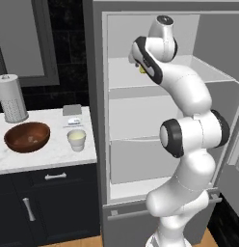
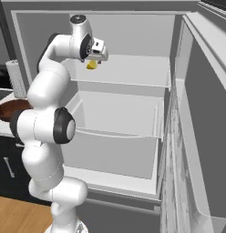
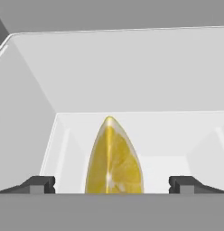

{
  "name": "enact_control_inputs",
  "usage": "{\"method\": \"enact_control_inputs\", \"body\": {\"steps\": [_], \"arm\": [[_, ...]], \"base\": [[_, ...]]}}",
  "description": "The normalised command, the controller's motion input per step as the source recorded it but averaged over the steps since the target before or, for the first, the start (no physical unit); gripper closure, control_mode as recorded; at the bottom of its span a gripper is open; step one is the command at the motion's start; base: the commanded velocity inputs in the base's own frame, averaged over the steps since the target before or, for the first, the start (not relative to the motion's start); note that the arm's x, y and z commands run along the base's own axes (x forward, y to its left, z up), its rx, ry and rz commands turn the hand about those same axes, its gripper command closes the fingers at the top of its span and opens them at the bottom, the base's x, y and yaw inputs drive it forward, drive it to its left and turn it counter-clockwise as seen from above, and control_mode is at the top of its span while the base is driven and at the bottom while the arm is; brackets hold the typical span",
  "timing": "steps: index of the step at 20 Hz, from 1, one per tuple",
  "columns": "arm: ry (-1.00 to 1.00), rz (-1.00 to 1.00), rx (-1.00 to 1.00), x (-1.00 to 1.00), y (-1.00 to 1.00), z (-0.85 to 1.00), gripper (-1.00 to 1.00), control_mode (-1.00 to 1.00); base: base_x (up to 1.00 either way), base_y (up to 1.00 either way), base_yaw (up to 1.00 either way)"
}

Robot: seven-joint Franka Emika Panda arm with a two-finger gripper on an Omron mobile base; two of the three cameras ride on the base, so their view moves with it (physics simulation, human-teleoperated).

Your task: Grab a lemon wedge from the fridge and one ice cube from the ice bowl, and put them in the glass of lemonade.

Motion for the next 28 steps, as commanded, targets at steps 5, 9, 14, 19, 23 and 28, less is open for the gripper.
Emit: {"method": "enact_control_inputs", "body": {"steps": [5,9,14,19,23,28], "arm": [[0.00,0.00,0.00,-0.25,0.00,-0.09,-1.00,-1.00],[-0.01,0.00,0.00,-0.13,0.00,-0.17,-1.00,-1.00],[0.00,0.00,0.00,0.00,0.00,-0.28,-1.00,-1.00],[0.00,0.00,0.00,0.18,0.00,-0.17,-1.00,-1.00],[0.00,0.00,0.00,0.06,0.00,0.00,-1.00,-1.00],[0.01,0.00,0.00,0.00,0.00,0.00,-1.00,-1.00]], "base": [[0.00,0.00,0.00],[0.00,0.00,0.00],[0.00,0.00,0.00],[0.00,0.00,0.00],[0.00,0.00,0.00],[0.00,0.00,0.00]]}}
